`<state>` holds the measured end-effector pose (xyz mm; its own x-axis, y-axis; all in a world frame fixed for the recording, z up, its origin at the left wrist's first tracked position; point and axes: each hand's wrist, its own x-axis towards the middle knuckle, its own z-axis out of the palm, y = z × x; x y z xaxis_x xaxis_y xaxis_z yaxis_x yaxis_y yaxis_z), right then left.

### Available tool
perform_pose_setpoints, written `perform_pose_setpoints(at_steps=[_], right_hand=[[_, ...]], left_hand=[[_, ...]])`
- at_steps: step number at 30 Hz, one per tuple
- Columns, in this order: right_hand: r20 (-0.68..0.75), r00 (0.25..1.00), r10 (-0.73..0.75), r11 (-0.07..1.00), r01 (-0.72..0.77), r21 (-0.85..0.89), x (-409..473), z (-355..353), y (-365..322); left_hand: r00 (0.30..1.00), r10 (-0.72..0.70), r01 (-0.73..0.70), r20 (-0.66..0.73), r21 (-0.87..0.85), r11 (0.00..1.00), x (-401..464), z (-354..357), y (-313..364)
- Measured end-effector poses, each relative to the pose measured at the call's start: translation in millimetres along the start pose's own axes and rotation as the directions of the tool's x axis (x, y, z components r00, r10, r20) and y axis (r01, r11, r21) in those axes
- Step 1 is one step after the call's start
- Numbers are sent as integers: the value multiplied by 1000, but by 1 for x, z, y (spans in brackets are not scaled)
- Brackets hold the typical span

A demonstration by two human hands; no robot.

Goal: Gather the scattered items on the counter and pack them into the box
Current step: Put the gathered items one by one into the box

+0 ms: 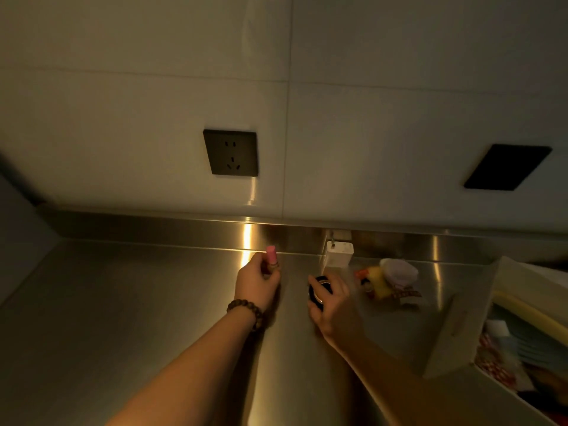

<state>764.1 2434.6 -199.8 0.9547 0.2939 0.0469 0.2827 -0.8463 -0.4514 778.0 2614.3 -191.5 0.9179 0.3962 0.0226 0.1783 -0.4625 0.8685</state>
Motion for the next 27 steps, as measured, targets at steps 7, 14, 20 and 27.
perform_pose_setpoints(at_steps=[7, 14, 20, 27], right_hand=[[-104, 994, 22, 999, -18, 40, -39, -49, -9], [-443, 889, 117, 993, -108, 47, -76, -175, 36], [-472, 822, 318, 942, -332, 56, -136, -232, 112], [-305, 807, 506, 860, -501, 99, -197, -242, 174]], left_hand=[[981, 179, -178, 69, -27, 984, -27, -3, 59], [912, 387, -374, 136, -110, 921, -67, 33, 167], [779, 517, -480, 355, -195, 856, -123, 86, 223], [570, 507, -547, 646, -162, 821, -173, 160, 250]])
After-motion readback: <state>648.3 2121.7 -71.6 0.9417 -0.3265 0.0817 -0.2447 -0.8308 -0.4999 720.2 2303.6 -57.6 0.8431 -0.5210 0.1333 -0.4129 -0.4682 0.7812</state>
